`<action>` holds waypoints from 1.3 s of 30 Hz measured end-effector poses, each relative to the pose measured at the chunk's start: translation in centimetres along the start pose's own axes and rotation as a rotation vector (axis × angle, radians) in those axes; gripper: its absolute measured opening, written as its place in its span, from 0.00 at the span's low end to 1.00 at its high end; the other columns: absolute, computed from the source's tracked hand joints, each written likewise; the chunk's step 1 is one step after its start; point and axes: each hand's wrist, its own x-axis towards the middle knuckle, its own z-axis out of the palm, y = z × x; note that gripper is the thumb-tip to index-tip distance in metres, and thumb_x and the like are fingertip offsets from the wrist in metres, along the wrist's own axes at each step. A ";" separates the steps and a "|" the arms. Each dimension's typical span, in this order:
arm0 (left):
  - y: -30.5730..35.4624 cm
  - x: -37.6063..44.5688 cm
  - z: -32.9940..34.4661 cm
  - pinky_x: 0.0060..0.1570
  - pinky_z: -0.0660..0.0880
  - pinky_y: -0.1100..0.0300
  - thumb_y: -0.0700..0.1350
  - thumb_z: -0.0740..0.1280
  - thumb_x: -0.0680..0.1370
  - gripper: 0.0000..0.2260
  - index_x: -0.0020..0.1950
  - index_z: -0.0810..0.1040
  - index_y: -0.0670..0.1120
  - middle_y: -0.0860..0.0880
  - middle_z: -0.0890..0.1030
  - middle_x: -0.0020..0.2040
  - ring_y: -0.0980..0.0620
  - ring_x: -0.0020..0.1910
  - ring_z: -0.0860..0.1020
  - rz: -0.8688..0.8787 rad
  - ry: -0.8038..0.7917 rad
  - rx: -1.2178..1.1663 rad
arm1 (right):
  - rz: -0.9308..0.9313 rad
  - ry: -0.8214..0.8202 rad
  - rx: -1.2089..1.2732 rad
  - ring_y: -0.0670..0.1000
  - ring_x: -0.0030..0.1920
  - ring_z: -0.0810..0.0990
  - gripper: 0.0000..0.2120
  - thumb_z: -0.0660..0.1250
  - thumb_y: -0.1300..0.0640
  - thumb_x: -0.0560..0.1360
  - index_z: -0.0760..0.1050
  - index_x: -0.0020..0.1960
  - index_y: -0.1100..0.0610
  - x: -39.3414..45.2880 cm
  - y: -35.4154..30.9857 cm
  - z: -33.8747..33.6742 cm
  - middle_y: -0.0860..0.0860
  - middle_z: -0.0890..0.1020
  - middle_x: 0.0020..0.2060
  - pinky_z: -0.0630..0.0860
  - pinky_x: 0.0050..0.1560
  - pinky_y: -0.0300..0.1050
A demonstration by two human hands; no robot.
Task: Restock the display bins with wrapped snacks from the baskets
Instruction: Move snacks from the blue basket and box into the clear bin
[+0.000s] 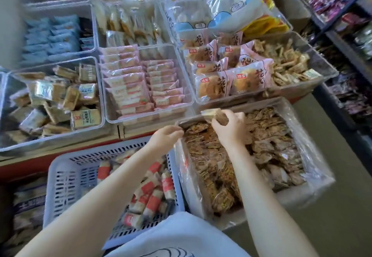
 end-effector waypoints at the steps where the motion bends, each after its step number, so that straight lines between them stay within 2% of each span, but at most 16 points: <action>1: 0.2 -0.5 -0.8 0.55 0.78 0.54 0.53 0.62 0.83 0.16 0.66 0.77 0.46 0.46 0.83 0.60 0.46 0.58 0.82 -0.074 -0.035 -0.255 | -0.068 0.001 0.079 0.52 0.47 0.77 0.15 0.74 0.54 0.74 0.81 0.60 0.52 -1.6 -2.0 0.4 0.51 0.70 0.52 0.72 0.49 0.34; 3: 0.2 -1.4 -3.2 0.54 0.81 0.48 0.56 0.61 0.83 0.18 0.63 0.78 0.44 0.43 0.84 0.55 0.42 0.54 0.84 -0.142 -0.100 -0.653 | -0.248 -0.052 0.186 0.48 0.47 0.76 0.18 0.74 0.62 0.73 0.81 0.62 0.53 -5.0 -6.2 1.7 0.51 0.72 0.53 0.67 0.50 0.21; 4: -0.1 -1.7 -4.6 0.51 0.82 0.48 0.57 0.61 0.83 0.19 0.62 0.79 0.44 0.43 0.85 0.54 0.42 0.51 0.85 -0.129 -0.094 -0.773 | -0.342 -0.102 0.208 0.46 0.50 0.76 0.20 0.74 0.65 0.73 0.81 0.63 0.53 -6.4 -8.1 2.6 0.52 0.73 0.54 0.67 0.53 0.21; 7: -2.1 -2.5 -10.2 0.36 0.80 0.57 0.51 0.67 0.81 0.16 0.62 0.80 0.42 0.45 0.84 0.47 0.49 0.37 0.83 -0.075 0.098 -0.881 | -0.488 -0.374 0.212 0.41 0.60 0.71 0.23 0.76 0.60 0.72 0.78 0.66 0.51 -9.3 -13.5 5.2 0.47 0.71 0.60 0.63 0.61 0.22; 9: -4.4 -3.2 -14.1 0.34 0.78 0.58 0.46 0.68 0.81 0.15 0.65 0.78 0.41 0.47 0.84 0.42 0.51 0.35 0.82 -0.009 0.190 -0.860 | -0.432 -0.562 0.234 0.36 0.62 0.68 0.22 0.76 0.52 0.74 0.76 0.66 0.47 -10.6 -16.6 6.6 0.40 0.71 0.62 0.61 0.62 0.23; 10: -5.5 -3.7 -15.9 0.37 0.79 0.57 0.45 0.68 0.81 0.14 0.65 0.77 0.42 0.48 0.85 0.41 0.50 0.37 0.83 0.038 0.206 -0.850 | -0.383 -0.597 0.285 0.36 0.63 0.70 0.20 0.74 0.50 0.75 0.74 0.64 0.44 -10.9 -17.9 7.5 0.39 0.72 0.62 0.65 0.64 0.28; 12: -7.6 -4.3 -19.1 0.47 0.81 0.48 0.45 0.68 0.81 0.11 0.63 0.78 0.44 0.44 0.86 0.48 0.43 0.47 0.84 0.122 0.212 -0.835 | -0.251 -0.610 0.407 0.40 0.63 0.74 0.17 0.71 0.48 0.77 0.71 0.64 0.41 -11.3 -20.3 9.3 0.40 0.76 0.62 0.72 0.65 0.42; 16: -10.1 -5.4 -23.7 0.51 0.80 0.45 0.49 0.72 0.76 0.14 0.61 0.80 0.48 0.44 0.85 0.56 0.43 0.53 0.84 0.183 0.260 -0.854 | -0.121 -0.727 0.380 0.44 0.60 0.80 0.16 0.70 0.48 0.78 0.74 0.65 0.46 -11.6 -25.6 13.5 0.43 0.81 0.59 0.78 0.61 0.46; 20: -12.9 -5.0 -28.2 0.54 0.80 0.46 0.49 0.67 0.80 0.10 0.60 0.81 0.50 0.47 0.84 0.55 0.47 0.51 0.83 0.209 0.587 -0.687 | -0.186 -0.722 0.350 0.47 0.52 0.84 0.11 0.72 0.50 0.76 0.78 0.57 0.46 -11.8 -30.6 17.3 0.45 0.85 0.51 0.81 0.57 0.53; 22: -15.4 -3.6 -31.0 0.64 0.74 0.42 0.52 0.63 0.79 0.17 0.64 0.79 0.48 0.47 0.80 0.61 0.46 0.61 0.78 0.174 0.859 -0.346 | -0.268 -0.653 0.284 0.46 0.52 0.83 0.13 0.72 0.50 0.76 0.78 0.60 0.50 -11.1 -32.9 18.5 0.46 0.84 0.52 0.80 0.57 0.50; 24: -18.2 -2.1 -33.4 0.77 0.57 0.43 0.54 0.60 0.80 0.24 0.72 0.72 0.45 0.44 0.72 0.73 0.44 0.74 0.67 0.051 0.961 0.119 | -0.408 -0.543 0.177 0.46 0.53 0.81 0.17 0.70 0.51 0.77 0.77 0.65 0.52 -9.9 -35.4 19.4 0.46 0.83 0.53 0.79 0.55 0.44; 26: -20.2 -0.7 -34.6 0.78 0.41 0.43 0.58 0.56 0.83 0.29 0.80 0.60 0.44 0.43 0.58 0.81 0.45 0.81 0.51 -0.091 0.883 0.402 | -0.539 -0.458 0.084 0.47 0.53 0.79 0.19 0.69 0.53 0.78 0.76 0.67 0.55 -8.6 -38.0 20.6 0.48 0.80 0.55 0.74 0.52 0.37; 28: -21.0 0.2 -34.8 0.78 0.40 0.41 0.62 0.50 0.83 0.32 0.82 0.51 0.46 0.44 0.49 0.83 0.46 0.81 0.43 -0.160 0.811 0.517 | -0.673 -0.396 0.010 0.48 0.54 0.76 0.18 0.69 0.55 0.77 0.76 0.67 0.55 -7.4 -40.7 22.3 0.48 0.76 0.55 0.71 0.53 0.38; 31: -21.1 0.4 -34.4 0.77 0.44 0.39 0.63 0.50 0.82 0.33 0.82 0.51 0.47 0.45 0.51 0.82 0.47 0.81 0.45 -0.129 0.839 0.484 | -0.851 -0.343 -0.102 0.51 0.53 0.75 0.16 0.68 0.58 0.77 0.77 0.64 0.55 -5.8 -44.4 25.6 0.48 0.73 0.52 0.72 0.54 0.44; 34: -21.1 0.2 -34.5 0.76 0.46 0.38 0.63 0.50 0.82 0.33 0.82 0.49 0.47 0.45 0.50 0.83 0.47 0.81 0.45 -0.146 0.832 0.481 | -1.010 -0.361 -0.217 0.55 0.56 0.74 0.15 0.67 0.61 0.77 0.75 0.64 0.58 -5.2 -47.0 29.7 0.54 0.78 0.54 0.72 0.56 0.47; 39: -20.9 0.3 -34.7 0.76 0.45 0.37 0.63 0.48 0.82 0.33 0.82 0.46 0.47 0.45 0.47 0.83 0.47 0.81 0.43 -0.181 0.790 0.510 | -1.246 -0.391 -0.580 0.60 0.58 0.73 0.17 0.58 0.68 0.78 0.72 0.64 0.57 -6.3 -47.8 35.5 0.58 0.76 0.55 0.69 0.45 0.49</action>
